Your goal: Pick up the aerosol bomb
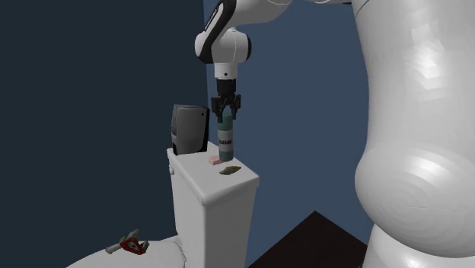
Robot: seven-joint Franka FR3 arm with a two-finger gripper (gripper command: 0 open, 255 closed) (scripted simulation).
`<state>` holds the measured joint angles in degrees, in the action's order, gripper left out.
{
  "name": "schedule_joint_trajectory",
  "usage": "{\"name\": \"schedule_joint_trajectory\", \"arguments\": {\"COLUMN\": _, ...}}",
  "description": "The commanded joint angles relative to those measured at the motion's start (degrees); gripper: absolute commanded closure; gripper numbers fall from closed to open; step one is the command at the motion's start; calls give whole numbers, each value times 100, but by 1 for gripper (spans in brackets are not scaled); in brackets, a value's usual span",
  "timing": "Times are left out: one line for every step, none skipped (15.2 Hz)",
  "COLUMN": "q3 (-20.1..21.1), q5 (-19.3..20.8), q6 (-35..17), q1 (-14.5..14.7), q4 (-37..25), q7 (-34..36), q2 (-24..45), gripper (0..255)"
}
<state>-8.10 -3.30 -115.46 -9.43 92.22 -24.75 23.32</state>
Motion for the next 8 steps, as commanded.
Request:
{"name": "schedule_joint_trajectory", "arguments": {"q3": -5, "q5": 9, "q6": 136, "q1": 0, "q4": -90, "q7": 3, "q2": -51, "gripper": 255}}
{"name": "schedule_joint_trajectory", "arguments": {"q3": -6, "q5": 12, "q6": 204, "q1": 0, "q4": -137, "q7": 6, "q2": -72, "gripper": 255}}
{"name": "schedule_joint_trajectory", "arguments": {"q3": -8, "q5": 16, "q6": 272, "q1": 0, "q4": -186, "q7": 8, "q2": -91, "gripper": 255}}
{"name": "schedule_joint_trajectory", "arguments": {"q3": -10, "q5": 20, "q6": 341, "q1": 0, "q4": -237, "q7": 10, "q2": -110, "gripper": 255}}
{"name": "schedule_joint_trajectory", "arguments": {"q3": -11, "q5": 23, "q6": 411, "q1": 0, "q4": -290, "q7": 12, "q2": -127, "gripper": 255}}
{"name": "schedule_joint_trajectory", "arguments": {"q3": -13, "q5": 26, "q6": 481, "q1": -1, "q4": -344, "q7": 15, "q2": -143, "gripper": 255}}
{"name": "schedule_joint_trajectory", "arguments": {"q3": -13, "q5": 27, "q6": 491, "q1": -1, "q4": -351, "q7": 15, "q2": -146, "gripper": 255}}
{"name": "schedule_joint_trajectory", "arguments": {"q3": -13, "q5": 26, "q6": 491, "q1": -1, "q4": -352, "q7": 15, "q2": -145, "gripper": 255}}
